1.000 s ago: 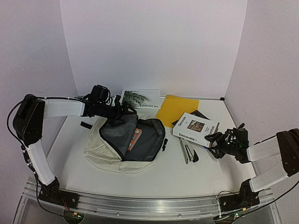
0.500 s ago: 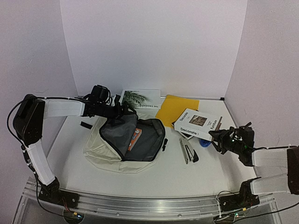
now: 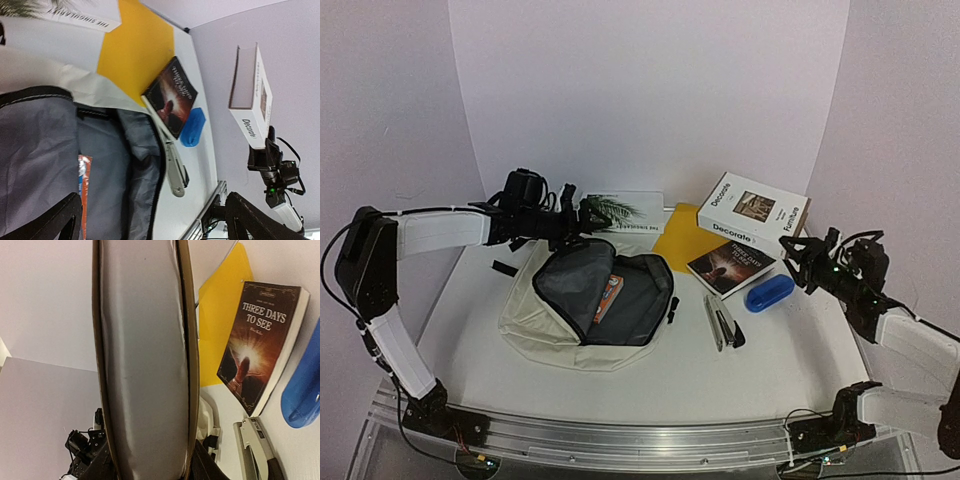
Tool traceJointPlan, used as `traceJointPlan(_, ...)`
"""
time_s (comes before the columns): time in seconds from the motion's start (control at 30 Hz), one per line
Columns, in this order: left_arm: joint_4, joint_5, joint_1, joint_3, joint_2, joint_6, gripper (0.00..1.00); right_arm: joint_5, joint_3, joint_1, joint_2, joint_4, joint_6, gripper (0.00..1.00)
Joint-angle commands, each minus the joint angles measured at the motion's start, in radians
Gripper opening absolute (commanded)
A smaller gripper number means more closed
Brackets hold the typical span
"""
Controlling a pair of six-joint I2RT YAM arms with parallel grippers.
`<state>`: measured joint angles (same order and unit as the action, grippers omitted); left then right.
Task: Pack the student bag
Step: Pick up the book from the center of the board, then place the book in the student bag.
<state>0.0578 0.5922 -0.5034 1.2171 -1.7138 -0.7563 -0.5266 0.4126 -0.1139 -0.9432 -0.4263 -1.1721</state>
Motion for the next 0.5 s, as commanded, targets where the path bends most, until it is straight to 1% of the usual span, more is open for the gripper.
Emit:
traceJointPlan(0.0,-0.143,0.096,-0.011,0.036,0.09,0.005,1.0,-0.136,0.137,-0.006,-0.038,-0.054,0.083,0.26)
traceJointPlan(0.03,-0.146,0.096,-0.012,0.038,0.091,0.005,1.0,-0.136,0.145,-0.008,-0.038,-0.056,0.083,0.26)
traceJointPlan(0.13,-0.179,0.158,-0.035,0.071,0.084,0.005,1.0,-0.207,0.225,-0.041,-0.082,-0.068,0.107,0.27)
traceJointPlan(0.2,-0.202,0.191,-0.057,0.09,0.068,0.005,1.0,-0.224,0.28,-0.09,-0.119,-0.066,0.122,0.28)
traceJointPlan(0.27,-0.194,0.21,-0.066,0.106,0.06,0.011,1.0,-0.211,0.308,-0.138,-0.152,-0.062,0.126,0.28)
traceJointPlan(0.33,-0.176,0.188,-0.066,0.097,0.073,0.024,1.0,-0.18,0.314,-0.176,-0.177,-0.06,0.124,0.28)
traceJointPlan(0.37,-0.12,0.093,-0.064,0.086,0.097,0.05,1.0,-0.152,0.311,-0.206,-0.199,-0.061,0.129,0.28)
traceJointPlan(0.4,-0.081,0.068,-0.064,0.085,0.109,0.068,1.0,-0.146,0.308,-0.211,-0.203,-0.061,0.13,0.28)
traceJointPlan(0.43,0.064,-0.099,-0.063,0.103,0.133,0.107,1.0,-0.124,0.293,-0.229,-0.226,-0.06,0.127,0.28)
traceJointPlan(0.47,0.17,-0.209,-0.062,0.113,0.14,0.125,1.0,-0.117,0.289,-0.241,-0.242,-0.064,0.125,0.28)
